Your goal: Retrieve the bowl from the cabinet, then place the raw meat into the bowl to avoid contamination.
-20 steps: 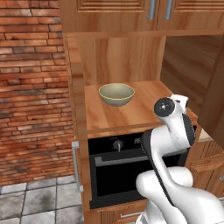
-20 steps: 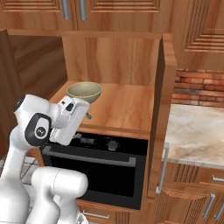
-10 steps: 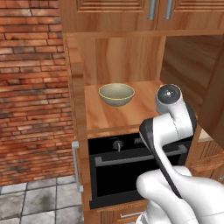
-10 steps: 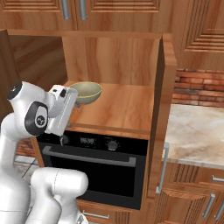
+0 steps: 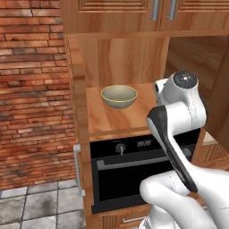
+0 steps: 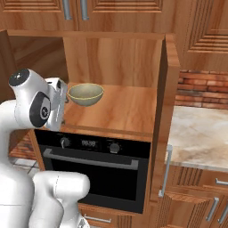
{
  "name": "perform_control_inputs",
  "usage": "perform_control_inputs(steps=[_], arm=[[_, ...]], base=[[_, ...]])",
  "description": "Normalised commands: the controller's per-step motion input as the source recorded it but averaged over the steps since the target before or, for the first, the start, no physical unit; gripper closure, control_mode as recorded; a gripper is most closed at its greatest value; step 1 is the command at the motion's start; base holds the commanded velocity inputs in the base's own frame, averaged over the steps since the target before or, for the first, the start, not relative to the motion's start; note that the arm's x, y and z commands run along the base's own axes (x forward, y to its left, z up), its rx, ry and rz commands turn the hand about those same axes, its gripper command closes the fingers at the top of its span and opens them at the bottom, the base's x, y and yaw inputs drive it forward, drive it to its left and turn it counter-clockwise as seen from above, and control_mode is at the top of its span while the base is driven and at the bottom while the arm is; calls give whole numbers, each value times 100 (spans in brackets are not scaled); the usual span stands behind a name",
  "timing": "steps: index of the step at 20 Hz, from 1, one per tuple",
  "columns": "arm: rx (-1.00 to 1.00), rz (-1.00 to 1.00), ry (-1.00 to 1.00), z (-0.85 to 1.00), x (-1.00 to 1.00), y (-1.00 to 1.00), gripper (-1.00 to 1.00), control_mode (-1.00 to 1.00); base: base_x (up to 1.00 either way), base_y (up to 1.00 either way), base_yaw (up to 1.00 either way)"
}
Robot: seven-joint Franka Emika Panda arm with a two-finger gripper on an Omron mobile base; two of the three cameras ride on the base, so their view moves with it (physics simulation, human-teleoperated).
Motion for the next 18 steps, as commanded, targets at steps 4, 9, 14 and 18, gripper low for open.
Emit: perform_control_inputs(steps=[4,9,14,18], arm=[[5,29,3,-1,0,-2,-100,-100],[6,19,3,-6,21,-28,-100,-100],[11,12,0,3,27,-37,-100,-100],[6,16,3,24,18,-5,-100,-100]], base=[[0,0,0],[0,0,0],[0,0,0],[0,0,0]])
